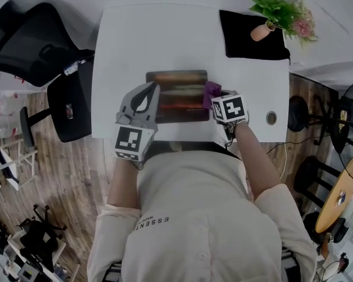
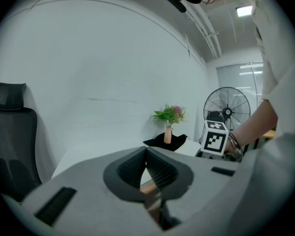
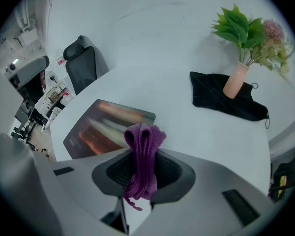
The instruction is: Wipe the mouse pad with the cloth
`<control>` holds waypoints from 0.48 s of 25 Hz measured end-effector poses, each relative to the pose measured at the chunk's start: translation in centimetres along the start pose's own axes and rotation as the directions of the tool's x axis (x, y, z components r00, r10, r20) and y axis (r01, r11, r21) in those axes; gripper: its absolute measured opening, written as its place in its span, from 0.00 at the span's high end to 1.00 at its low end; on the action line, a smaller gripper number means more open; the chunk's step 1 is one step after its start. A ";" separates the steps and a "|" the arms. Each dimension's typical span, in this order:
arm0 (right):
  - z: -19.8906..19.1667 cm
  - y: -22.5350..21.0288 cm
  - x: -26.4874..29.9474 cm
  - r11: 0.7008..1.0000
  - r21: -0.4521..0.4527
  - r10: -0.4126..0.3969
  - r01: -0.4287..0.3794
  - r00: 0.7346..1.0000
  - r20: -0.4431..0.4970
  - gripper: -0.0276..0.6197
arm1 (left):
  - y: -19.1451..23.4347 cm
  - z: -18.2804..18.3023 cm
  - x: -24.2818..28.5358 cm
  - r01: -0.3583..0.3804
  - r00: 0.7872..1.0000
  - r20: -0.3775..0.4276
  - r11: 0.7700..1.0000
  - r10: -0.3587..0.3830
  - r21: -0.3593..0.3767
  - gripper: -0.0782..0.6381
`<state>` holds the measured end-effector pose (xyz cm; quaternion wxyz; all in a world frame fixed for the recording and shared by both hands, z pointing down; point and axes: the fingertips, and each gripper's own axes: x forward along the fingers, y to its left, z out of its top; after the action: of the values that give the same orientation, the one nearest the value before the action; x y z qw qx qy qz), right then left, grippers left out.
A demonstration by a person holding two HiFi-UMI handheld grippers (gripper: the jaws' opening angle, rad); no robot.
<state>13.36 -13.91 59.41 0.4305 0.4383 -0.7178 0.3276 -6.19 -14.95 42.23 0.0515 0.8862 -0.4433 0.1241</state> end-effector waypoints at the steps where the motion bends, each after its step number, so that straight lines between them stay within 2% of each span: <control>1: 0.3 0.0 -0.2 1.000 -0.005 -0.007 0.007 1.000 0.007 0.79 | 0.2 0.1 -0.2 0.004 1.000 0.002 1.000 -0.004 0.005 0.89; 5: 2.0 1.1 -1.7 1.000 -0.002 -0.007 0.007 0.998 0.060 0.79 | 1.1 0.4 -1.3 0.014 1.000 0.011 0.999 -0.015 0.033 0.89; 12: 4.3 9.4 -2.2 0.990 -0.057 0.132 -0.126 0.984 0.121 0.79 | 3.6 0.2 -3.9 0.012 1.000 0.024 0.999 -0.013 0.036 0.89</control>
<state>3.92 -13.02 54.79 0.3736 0.3998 -0.7778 0.3092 -11.31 -14.11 40.96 0.0308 0.8912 -0.4360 0.1210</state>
